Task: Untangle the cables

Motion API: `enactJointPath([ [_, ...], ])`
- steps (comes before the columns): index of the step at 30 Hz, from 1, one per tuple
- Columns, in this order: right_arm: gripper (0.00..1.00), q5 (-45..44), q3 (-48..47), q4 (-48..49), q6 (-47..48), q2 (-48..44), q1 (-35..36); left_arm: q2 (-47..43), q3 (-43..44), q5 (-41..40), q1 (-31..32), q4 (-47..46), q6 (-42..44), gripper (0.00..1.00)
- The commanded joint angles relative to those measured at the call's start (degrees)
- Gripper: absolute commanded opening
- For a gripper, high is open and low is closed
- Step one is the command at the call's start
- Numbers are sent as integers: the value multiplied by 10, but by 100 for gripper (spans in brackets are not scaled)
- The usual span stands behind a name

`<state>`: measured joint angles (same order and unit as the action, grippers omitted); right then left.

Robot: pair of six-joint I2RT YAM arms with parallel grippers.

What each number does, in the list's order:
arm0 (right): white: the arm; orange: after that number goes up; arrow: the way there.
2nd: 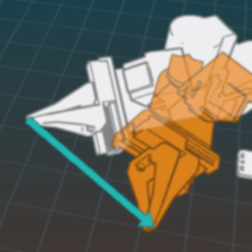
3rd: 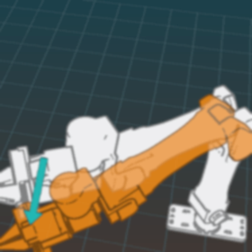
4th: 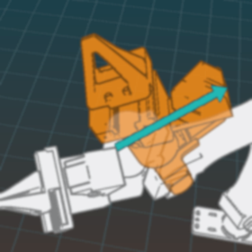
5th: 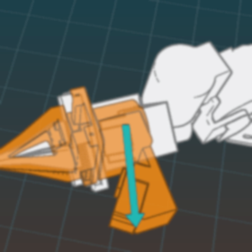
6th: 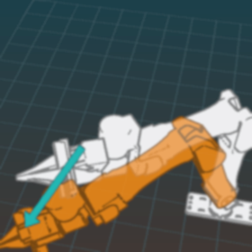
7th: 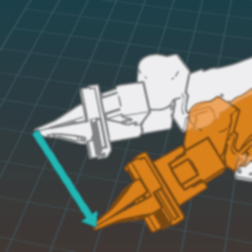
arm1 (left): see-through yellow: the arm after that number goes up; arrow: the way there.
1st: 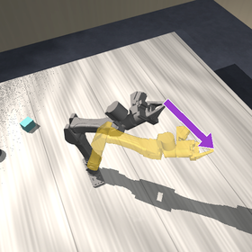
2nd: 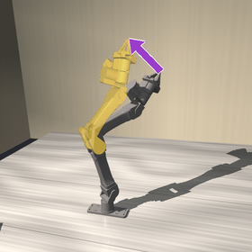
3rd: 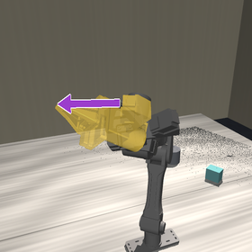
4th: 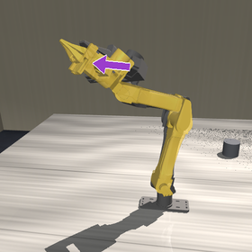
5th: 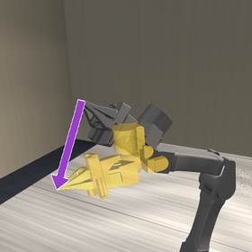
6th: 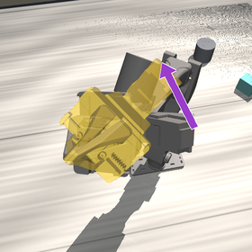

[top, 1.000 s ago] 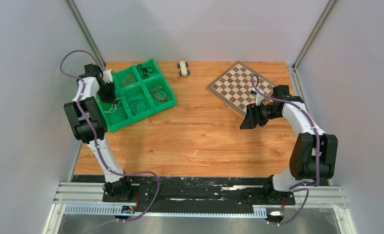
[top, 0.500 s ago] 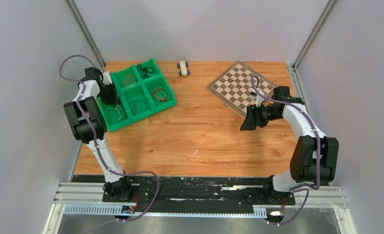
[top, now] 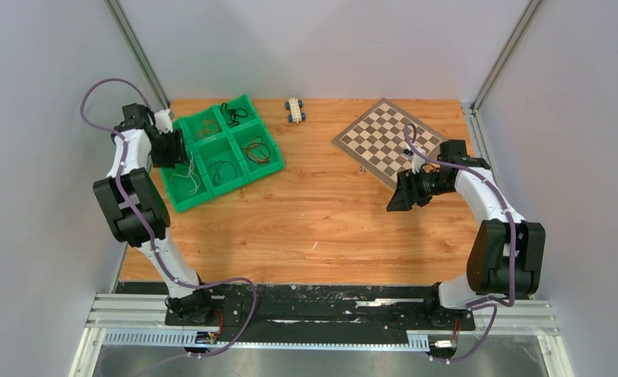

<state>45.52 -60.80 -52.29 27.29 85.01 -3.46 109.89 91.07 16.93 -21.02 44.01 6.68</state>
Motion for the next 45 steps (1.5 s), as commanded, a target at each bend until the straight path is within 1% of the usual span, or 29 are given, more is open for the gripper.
enactJointPath([
  [1, 60, 10, -2, 4, 14, -19, 1, -50, 0, 29, -10, 50, 68, 60],
  [6, 61, 15, -2, 4, 13, -13, 1, -53, 37, 89, -10, 96, 112, 53],
  [7, 60, 17, -2, 5, 13, -12, 2, -51, 44, 95, -10, 106, 111, 51],
  [10, 61, 22, -5, 6, 9, -8, 1, -33, 70, 115, -10, 117, 98, 47],
  [17, 61, 19, -8, 6, 7, -7, 1, -3, 99, 115, -9, 89, 75, 46],
  [23, 61, 12, -14, 6, 6, -6, 1, 40, 125, 102, -9, 94, 76, 44],
  [25, 61, 9, -16, 6, 5, -5, 1, 46, 122, 103, -9, 93, 76, 40],
  [27, 60, 6, -15, 5, 5, -5, 1, 49, 117, 105, -9, 91, 78, 30],
  [28, 60, 4, -15, 5, 5, -6, 1, 49, 115, 104, -9, 90, 80, 22],
  [29, 60, 2, -14, 5, 5, -7, 1, 49, 108, 103, -9, 90, 84, 17],
  [30, 60, 1, -13, 4, 5, -8, 1, 48, 102, 102, -9, 90, 88, 8],
  [32, 60, -2, -11, 4, 7, -12, 0, 38, 75, 96, -9, 85, 103, 0],
  [35, 60, -2, -5, 5, 6, -15, 0, 13, 1, 84, -9, 57, 117, 0],
  [37, 60, -3, -2, 4, 6, -14, 0, 10, -32, 78, -9, 33, 114, 0],
  [42, 60, -5, -4, 3, 7, -14, 0, 34, -39, 70, -9, 16, 91, 0],
  [44, 60, -5, -5, 1, 7, -14, 0, 35, -34, 70, -8, 15, 82, 3],
  [45, 60, -5, -6, 0, 8, -15, 0, 33, -30, 70, -9, 16, 79, 11],
])
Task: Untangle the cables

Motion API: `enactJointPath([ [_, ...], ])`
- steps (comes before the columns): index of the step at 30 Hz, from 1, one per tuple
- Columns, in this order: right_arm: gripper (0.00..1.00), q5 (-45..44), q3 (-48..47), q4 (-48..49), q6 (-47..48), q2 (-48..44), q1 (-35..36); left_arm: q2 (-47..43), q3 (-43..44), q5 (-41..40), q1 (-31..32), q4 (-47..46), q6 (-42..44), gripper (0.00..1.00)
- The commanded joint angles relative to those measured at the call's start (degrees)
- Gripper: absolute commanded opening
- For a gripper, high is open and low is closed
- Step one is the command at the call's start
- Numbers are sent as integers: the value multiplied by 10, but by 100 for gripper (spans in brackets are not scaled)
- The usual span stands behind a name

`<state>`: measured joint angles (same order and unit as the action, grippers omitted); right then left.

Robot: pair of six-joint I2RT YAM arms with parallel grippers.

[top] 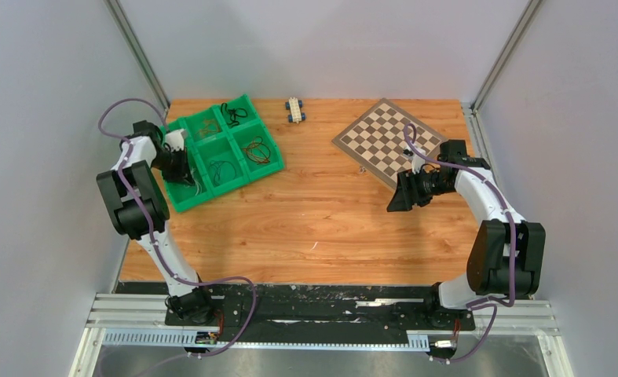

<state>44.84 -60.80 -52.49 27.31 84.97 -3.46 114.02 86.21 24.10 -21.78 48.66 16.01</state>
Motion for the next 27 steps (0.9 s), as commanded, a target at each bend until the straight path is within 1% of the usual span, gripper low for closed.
enactJointPath([
  [1, 60, 1, -6, 1, 8, -16, 0, -16, 23, 0, 0, -29, -16, 15],
  [2, 60, 1, -6, 1, 8, -17, 0, -21, 24, 0, 0, -28, -18, 23],
  [3, 60, 2, -6, 1, 9, -17, 0, -34, 25, -1, 0, -27, -20, 28],
  [4, 60, 3, -6, 2, 10, -17, 0, -41, 25, -3, -1, -26, -20, 35],
  [6, 60, 5, -7, 2, 10, -17, 0, -62, 26, -20, -1, -26, -21, 44],
  [7, 60, 5, -9, 3, 9, -16, 0, -73, 30, -36, -1, -25, -17, 46],
  [9, 60, 4, -13, 2, 9, -17, 0, -91, 41, -47, -2, -13, -10, 54],
  [10, 60, 4, -15, 2, 9, -18, 0, -100, 46, -48, -2, 0, -9, 56],
  [14, 61, 3, -21, 1, 12, -28, 0, -132, 75, -35, -2, 44, -2, 70],
  [15, 61, 3, -23, 1, 15, -31, 0, -137, 85, -30, -2, 50, 0, 81],
  [17, 63, 3, -29, 3, 21, -39, 0, -155, 103, -20, -2, 62, 5, 97],
  [19, 67, 2, -43, 9, 23, -44, 0, -169, 128, -4, -1, 77, 1, 100],
  [20, 71, 1, -52, 14, 22, -45, 0, -175, 138, 13, 0, 82, -3, 100],
  [22, 80, -5, -77, 33, 11, -44, 0, -167, 188, 39, 6, 117, -12, 100],
  [23, 87, -12, -95, 44, 3, -43, 1, -160, 239, 46, 10, 159, -19, 100],
  [24, 98, -23, -122, 60, -7, -42, 1, -140, 298, 57, 20, 185, -24, 100],
  [25, 100, -35, -145, 77, -19, -42, 1, -130, 326, 61, 26, 230, -26, 100],
  [26, 100, -46, -164, 92, -29, -43, 0, -112, 372, 62, 42, 248, -33, 100],
  [27, 100, -53, -179, 110, -39, -43, 0, -107, 388, 58, 50, 268, -38, 100],
])
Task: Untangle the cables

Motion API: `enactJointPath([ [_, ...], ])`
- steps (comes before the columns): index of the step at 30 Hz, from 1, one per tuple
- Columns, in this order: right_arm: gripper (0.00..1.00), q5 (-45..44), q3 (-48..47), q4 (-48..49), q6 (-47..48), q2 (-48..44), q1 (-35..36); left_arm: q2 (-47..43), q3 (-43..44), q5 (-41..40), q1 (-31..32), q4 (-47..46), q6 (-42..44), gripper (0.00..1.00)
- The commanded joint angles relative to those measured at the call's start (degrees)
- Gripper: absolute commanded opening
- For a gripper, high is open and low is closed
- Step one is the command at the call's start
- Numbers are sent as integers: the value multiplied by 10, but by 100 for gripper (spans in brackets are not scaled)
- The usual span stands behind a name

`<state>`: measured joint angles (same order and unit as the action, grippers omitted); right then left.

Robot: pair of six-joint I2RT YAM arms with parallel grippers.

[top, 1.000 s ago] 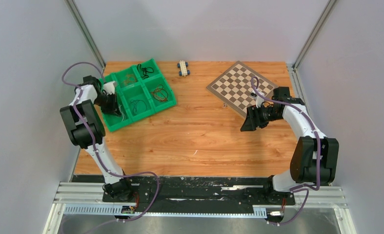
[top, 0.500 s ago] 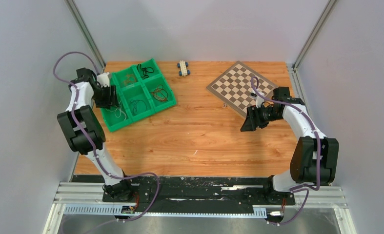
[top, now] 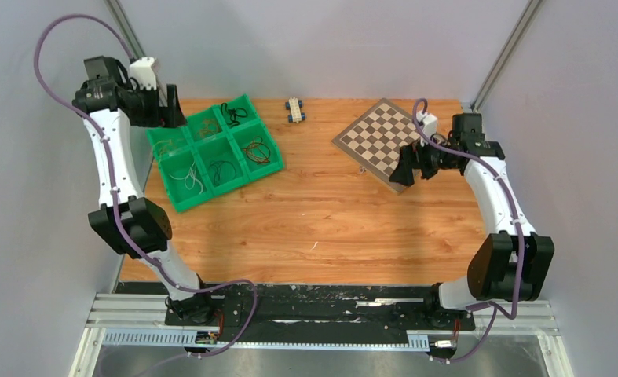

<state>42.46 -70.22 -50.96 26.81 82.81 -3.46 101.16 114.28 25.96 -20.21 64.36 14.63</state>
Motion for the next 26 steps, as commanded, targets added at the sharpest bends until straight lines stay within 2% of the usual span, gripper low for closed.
enactJointPath([
  [1, 100, -30, -95, 110, -45, -23, 0, 23, 124, 34, 53, 115, -28, 100],
  [4, 100, -9, -99, 151, -83, -28, 4, -9, 98, -1, 115, 74, -42, 100],
  [7, 100, 3, -74, 180, -118, -30, 20, -40, 11, -78, 179, 22, -41, 100],
  [10, 100, -9, -23, 208, -136, -35, 54, -72, -69, -95, 245, -51, -61, 100],
  [13, 100, -2, 38, 229, -148, -40, 77, -79, -134, -86, 280, -100, -119, 100],
  [18, 100, -8, 94, 241, -146, -45, 85, -72, -197, -184, 347, -120, -115, 100],
  [26, 100, 11, 99, 253, -153, -40, 90, -67, -221, -132, 395, -115, -101, 100],
])
